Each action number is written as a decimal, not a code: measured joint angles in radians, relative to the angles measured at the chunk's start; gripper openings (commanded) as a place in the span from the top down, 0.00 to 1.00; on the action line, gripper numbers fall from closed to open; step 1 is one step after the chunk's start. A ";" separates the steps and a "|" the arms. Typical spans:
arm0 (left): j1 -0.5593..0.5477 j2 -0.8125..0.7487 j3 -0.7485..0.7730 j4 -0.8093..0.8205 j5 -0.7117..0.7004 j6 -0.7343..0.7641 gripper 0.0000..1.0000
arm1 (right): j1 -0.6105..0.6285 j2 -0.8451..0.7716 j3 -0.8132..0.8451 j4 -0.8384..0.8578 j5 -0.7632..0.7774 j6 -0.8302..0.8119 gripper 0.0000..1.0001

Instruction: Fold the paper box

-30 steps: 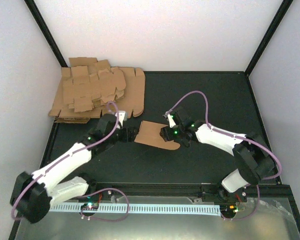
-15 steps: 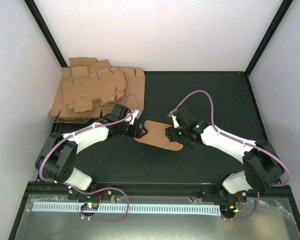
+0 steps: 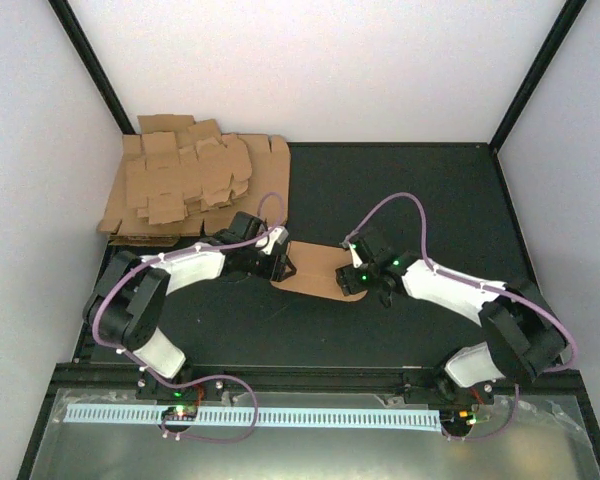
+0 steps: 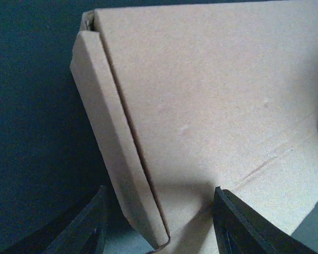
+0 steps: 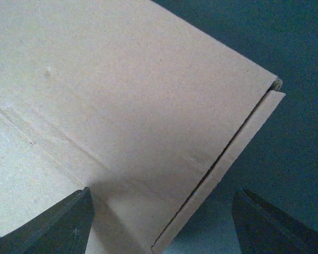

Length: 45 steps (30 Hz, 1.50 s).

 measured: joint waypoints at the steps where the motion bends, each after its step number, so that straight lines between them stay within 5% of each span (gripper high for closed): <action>1: 0.000 0.003 0.000 0.003 0.000 0.002 0.46 | -0.001 0.000 -0.005 0.014 -0.005 0.004 0.26; 20: 0.008 -0.096 -0.017 0.041 -0.025 -0.010 0.43 | -0.102 -0.053 -0.013 0.038 -0.102 0.011 0.26; 29: 0.013 0.032 -0.005 0.093 -0.019 -0.028 0.51 | -0.141 0.047 -0.010 0.072 -0.175 0.011 0.28; 37: 0.018 0.039 -0.002 0.121 -0.012 -0.029 0.48 | -0.161 0.029 0.006 0.057 -0.169 0.006 0.27; 45: 0.018 -0.090 -0.002 0.059 -0.043 -0.020 0.43 | -0.182 -0.053 0.069 0.003 -0.164 -0.027 0.27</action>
